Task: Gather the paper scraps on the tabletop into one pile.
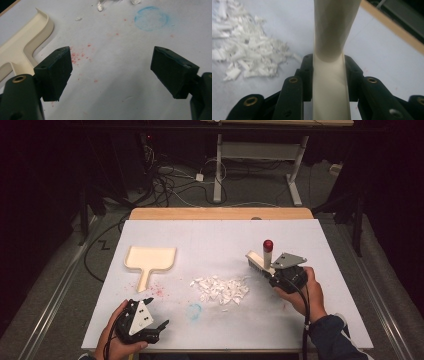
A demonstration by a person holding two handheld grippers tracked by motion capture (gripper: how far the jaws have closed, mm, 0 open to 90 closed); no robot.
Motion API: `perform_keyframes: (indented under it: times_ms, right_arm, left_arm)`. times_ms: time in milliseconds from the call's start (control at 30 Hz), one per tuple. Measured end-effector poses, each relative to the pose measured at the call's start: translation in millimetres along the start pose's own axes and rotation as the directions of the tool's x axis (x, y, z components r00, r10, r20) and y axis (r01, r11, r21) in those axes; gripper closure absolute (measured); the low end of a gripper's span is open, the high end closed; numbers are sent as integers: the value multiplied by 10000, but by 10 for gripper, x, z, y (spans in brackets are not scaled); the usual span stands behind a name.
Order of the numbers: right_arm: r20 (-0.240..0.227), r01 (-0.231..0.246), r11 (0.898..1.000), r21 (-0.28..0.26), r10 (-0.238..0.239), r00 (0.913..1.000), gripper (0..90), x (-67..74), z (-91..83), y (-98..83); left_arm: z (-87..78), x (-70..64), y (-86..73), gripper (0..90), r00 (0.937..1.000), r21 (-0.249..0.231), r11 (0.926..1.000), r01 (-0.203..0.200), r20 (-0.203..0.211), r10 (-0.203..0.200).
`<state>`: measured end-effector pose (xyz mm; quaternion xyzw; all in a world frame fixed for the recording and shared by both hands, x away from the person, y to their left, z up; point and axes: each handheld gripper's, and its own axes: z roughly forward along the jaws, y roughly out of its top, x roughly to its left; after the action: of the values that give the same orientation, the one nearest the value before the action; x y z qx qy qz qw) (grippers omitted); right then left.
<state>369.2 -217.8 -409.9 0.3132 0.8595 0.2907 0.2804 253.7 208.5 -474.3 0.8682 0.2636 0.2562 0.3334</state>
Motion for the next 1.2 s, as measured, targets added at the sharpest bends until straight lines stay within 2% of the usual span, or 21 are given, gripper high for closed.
perform_keyframes:
  times_ms: [33,100,333,467,533,633,767,867,967,1133,1200]
  right_arm:
    - [16,-31,9999,169,31,10000,676,18,24,-23]
    - [-99,-225,9997,90,225,9997,676,52,38,-38]
    - [-120,-70,9996,268,74,9999,674,298,107,84]
    - [-471,-66,9998,172,75,9989,675,465,139,207]
    - [-732,17,10000,69,-12,9973,674,554,161,268]
    - [-853,284,9996,-6,-283,9960,674,680,197,346]
    - [-1131,295,9993,-230,-319,9931,675,769,197,414]
    - [-1107,288,9987,-425,-333,9933,675,752,175,422]
    - [-1104,76,9982,-596,-141,9938,675,685,121,401]
    - [-1129,-350,9943,-1004,236,9933,675,510,-89,315]
    - [-1297,-349,9929,-1136,200,9914,675,445,-191,258]
  left_arm:
    - [2,-1,3,168,10000,0,10000,-11,9,11]
    - [10,-6,8,168,10000,-21,10000,-15,33,15]
    - [34,-6,15,168,9999,46,10000,-45,122,45]
    - [32,-9,15,168,9999,59,10000,-42,123,41]
    - [32,-7,13,168,9999,51,10000,-20,115,20]
    - [33,-7,10,168,9999,74,10000,-32,122,31]
    - [29,-8,5,169,9999,68,10000,-8,111,7]
    - [20,-5,1,168,9999,68,10000,-20,109,19]
    - [17,-8,0,168,9999,97,9999,-51,98,50]
    - [4,-7,-3,168,10000,83,10000,-10,58,9]
    - [5,-10,-6,168,10000,83,10000,2,66,-2]
